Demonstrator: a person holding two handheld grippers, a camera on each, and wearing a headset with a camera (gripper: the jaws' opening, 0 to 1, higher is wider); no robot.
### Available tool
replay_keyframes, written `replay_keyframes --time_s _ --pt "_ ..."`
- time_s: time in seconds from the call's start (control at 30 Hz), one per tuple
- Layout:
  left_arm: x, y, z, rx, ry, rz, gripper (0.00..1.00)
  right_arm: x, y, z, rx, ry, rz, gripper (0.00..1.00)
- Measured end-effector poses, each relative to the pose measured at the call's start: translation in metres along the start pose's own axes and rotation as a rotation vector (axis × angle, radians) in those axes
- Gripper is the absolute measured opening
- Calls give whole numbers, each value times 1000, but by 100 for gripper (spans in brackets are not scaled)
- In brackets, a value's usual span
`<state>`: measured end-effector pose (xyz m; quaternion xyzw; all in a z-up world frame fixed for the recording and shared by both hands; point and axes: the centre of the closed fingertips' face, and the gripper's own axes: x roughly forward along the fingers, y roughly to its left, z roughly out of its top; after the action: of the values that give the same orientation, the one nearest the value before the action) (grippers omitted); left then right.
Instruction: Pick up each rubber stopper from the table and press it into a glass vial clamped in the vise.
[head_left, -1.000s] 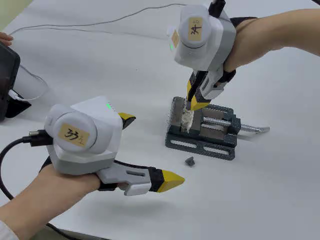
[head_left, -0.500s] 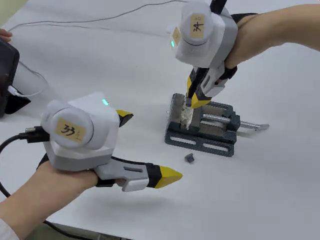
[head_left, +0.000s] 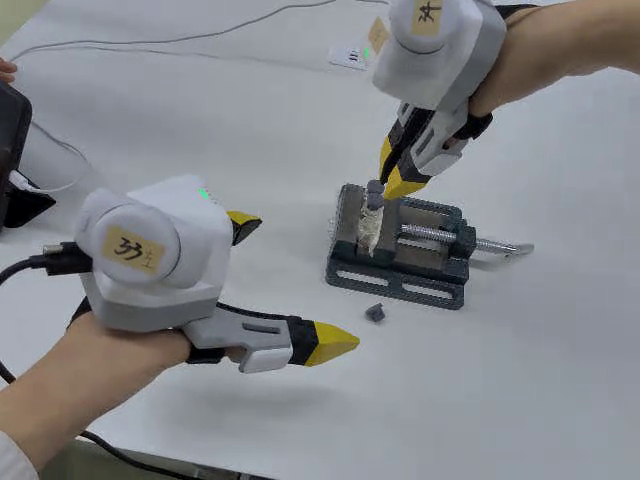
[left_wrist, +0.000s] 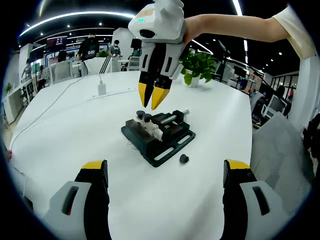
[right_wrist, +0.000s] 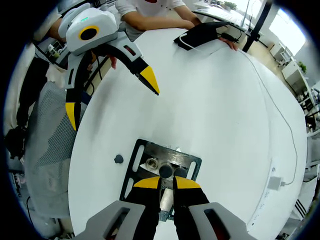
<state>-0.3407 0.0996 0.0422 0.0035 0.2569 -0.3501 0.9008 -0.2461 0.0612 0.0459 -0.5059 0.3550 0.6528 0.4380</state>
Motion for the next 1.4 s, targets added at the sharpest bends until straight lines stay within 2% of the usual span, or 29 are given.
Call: replay_keyframes --time_s 0.33,0.7,1.0,1.07,1.27,1.4 --pt "2 -2 -6 -5 10 -5 95 5 6 5 40 -41 19 0" --pt "3 -2 -11 -16 20 -8 95 13 4 7 36 -38 36 0" --pt "4 -4 -14 -23 24 -13 95 13 5 6 37 -41 46 0" --pt "4 -4 -15 -24 27 -16 95 13 7 6 -8 -40 36 0" --pt "6 -6 -15 -27 28 -20 95 15 6 7 -20 -24 -1 0" --pt "8 -6 -14 -27 26 -23 95 15 3 5 16 -10 4 0"
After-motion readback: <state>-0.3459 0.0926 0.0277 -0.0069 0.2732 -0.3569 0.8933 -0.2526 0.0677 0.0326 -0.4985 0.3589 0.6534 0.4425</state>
